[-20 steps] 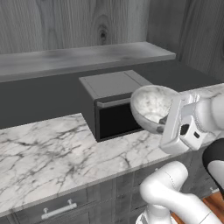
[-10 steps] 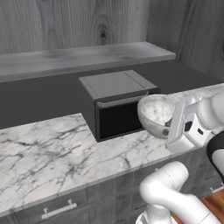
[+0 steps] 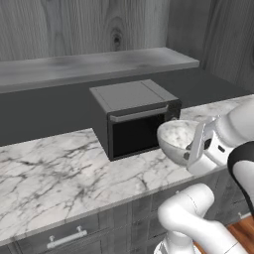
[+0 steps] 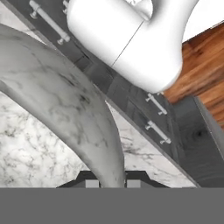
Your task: Move the bowls from the cabinet to the plates on the dining table.
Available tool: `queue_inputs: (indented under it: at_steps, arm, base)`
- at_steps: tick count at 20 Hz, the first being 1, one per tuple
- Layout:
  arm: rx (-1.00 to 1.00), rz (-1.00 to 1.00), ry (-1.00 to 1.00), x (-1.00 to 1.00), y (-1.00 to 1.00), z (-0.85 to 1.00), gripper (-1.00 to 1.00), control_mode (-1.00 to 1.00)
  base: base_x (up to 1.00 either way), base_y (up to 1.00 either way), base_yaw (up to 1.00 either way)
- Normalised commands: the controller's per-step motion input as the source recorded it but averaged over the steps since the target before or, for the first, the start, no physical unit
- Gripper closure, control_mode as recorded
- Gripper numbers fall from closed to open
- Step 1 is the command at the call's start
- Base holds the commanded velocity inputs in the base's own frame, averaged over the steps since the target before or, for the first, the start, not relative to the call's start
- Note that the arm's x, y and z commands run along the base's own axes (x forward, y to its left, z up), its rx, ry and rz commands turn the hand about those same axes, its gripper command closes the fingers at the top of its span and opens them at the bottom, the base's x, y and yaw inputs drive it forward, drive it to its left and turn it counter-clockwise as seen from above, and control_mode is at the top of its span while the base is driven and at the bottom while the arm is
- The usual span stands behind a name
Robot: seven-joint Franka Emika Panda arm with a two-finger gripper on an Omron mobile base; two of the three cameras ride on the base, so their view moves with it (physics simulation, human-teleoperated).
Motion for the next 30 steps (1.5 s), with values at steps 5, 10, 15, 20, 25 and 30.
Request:
queue_inputs:
  at_steps: [5, 10, 15, 20, 25, 30]
  arm:
    - [-0.03, 0.01, 0.0, 0.0, -0.05, -0.17, 1.0, 1.0]
    - [0.0, 0.0, 0.0, 0.0, 0.0, 0.0, 1.0, 1.0]
    - [0.0, 0.0, 0.0, 0.0, 0.0, 0.0, 1.0, 1.0]
    - [0.0, 0.0, 0.0, 0.0, 0.0, 0.0, 1.0, 1.0]
    - [0.0, 0.0, 0.0, 0.0, 0.0, 0.0, 1.0, 1.0]
    - [0.0, 0.0, 0.0, 0.0, 0.0, 0.0, 1.0, 1.0]
  base:
    - [0.0, -0.06, 0.02]
    - [-0.15, 0.0, 0.01]
    - [-0.74, 0.04, 0.02]
    - [-0.8, 0.13, 0.05]
    - [-0.57, 0.19, 0.15]
    - [-0.06, 0.48, 0.38]
